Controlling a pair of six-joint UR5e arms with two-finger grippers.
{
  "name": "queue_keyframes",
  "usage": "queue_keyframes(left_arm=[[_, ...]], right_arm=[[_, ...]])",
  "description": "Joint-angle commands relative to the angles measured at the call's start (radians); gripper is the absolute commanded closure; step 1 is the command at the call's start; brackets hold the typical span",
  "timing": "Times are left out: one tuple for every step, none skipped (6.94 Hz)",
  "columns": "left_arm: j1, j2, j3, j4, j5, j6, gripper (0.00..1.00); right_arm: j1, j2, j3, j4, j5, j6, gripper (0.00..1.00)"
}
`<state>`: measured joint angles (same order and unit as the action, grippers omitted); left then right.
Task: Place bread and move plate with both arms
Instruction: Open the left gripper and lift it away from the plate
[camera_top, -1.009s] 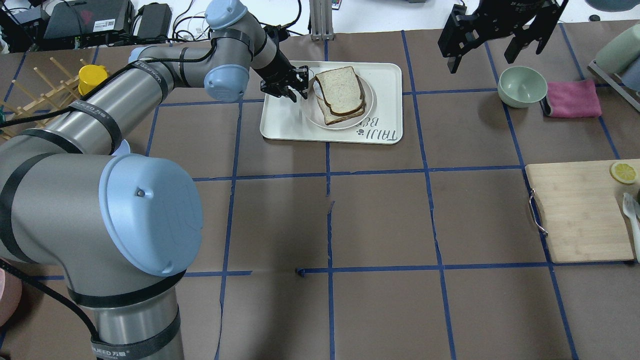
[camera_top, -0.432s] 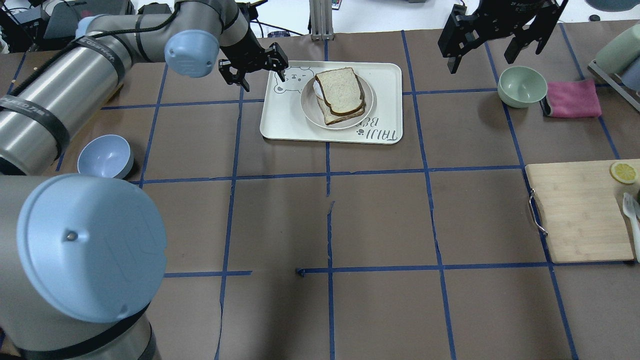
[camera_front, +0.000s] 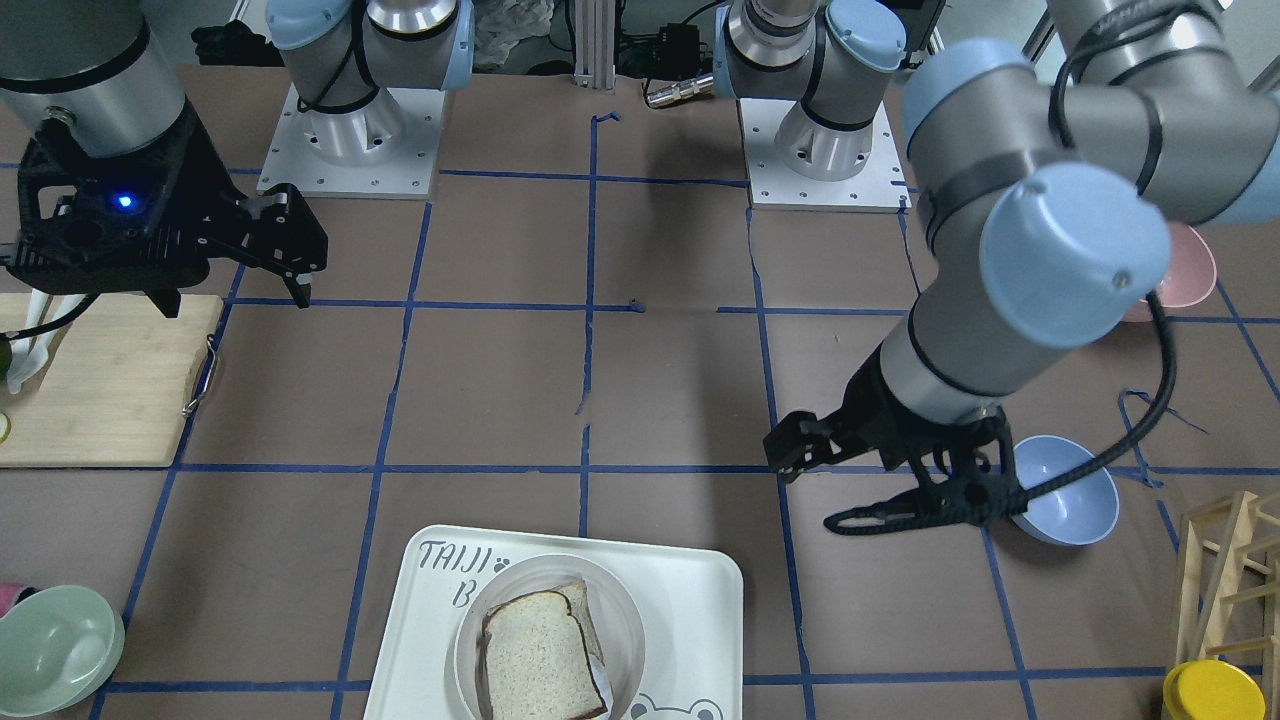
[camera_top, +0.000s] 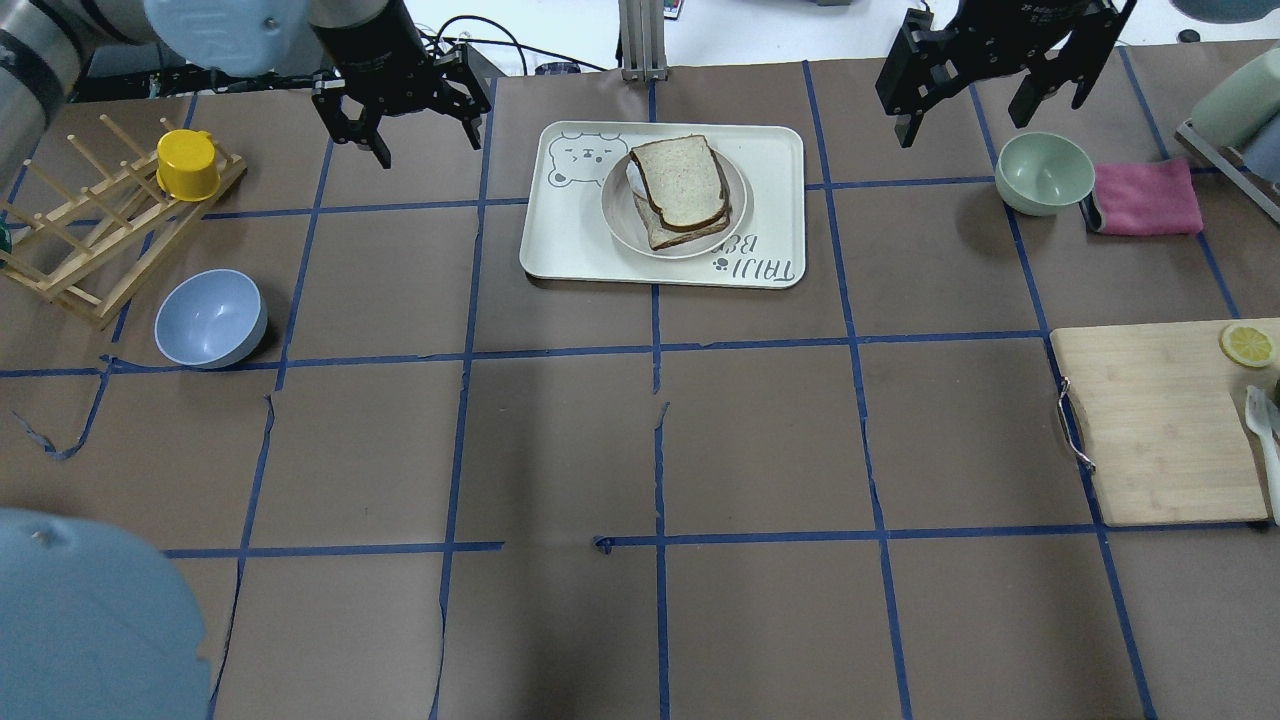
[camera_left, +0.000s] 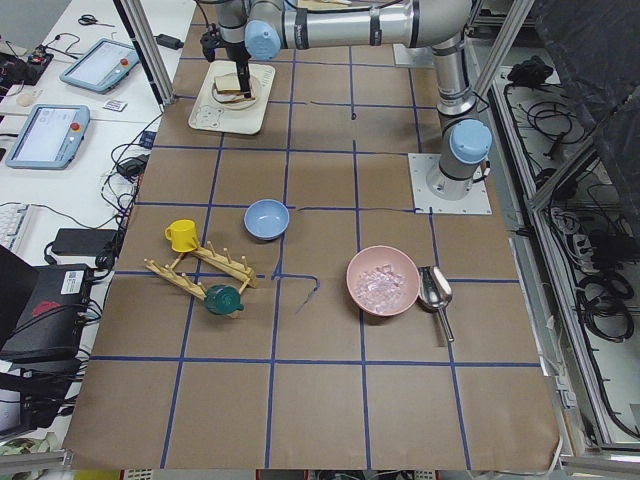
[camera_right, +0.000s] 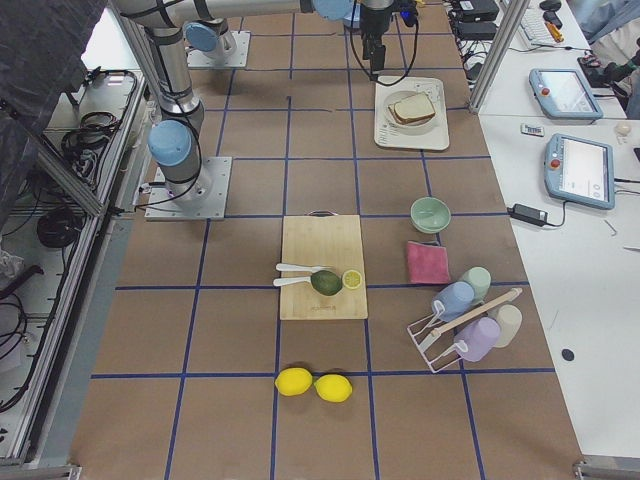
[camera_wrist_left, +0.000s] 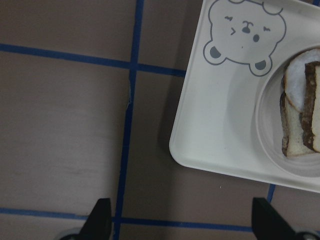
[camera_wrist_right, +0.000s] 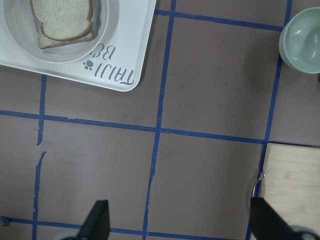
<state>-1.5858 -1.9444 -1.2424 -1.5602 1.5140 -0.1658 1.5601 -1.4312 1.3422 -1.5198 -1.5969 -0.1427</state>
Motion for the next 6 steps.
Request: queue_keyframes(left_arm=[[0.015, 0.15, -0.088, -0.067, 0.005, 0.028, 0.0], [0.017, 0.21, -0.164, -0.066, 0.005, 0.032, 0.0], [0.014, 0.27, -0.227, -0.066, 0.005, 0.029, 0.0], [0.013, 0.325, -0.28, -0.069, 0.006, 0.031, 0.0], [0.012, 0.364, -0.334, -0.066, 0.005, 0.032, 0.0], [0.012, 0.378, -0.351, -0.066, 0.005, 0.032, 0.0]], right_arm=[[0.0, 0.0, 0.0, 0.0, 0.0, 0.0, 0.0], [0.0, 0.0, 0.0, 0.001, 0.0, 0.0, 0.0], [0.0, 0.0, 0.0, 0.001, 0.0, 0.0, 0.0], [0.0, 0.0, 0.0, 0.003, 0.0, 0.0, 0.0], [0.002, 0.0, 0.0, 0.004, 0.0, 0.0, 0.0], [0.002, 0.0, 0.0, 0.004, 0.002, 0.0, 0.0]])
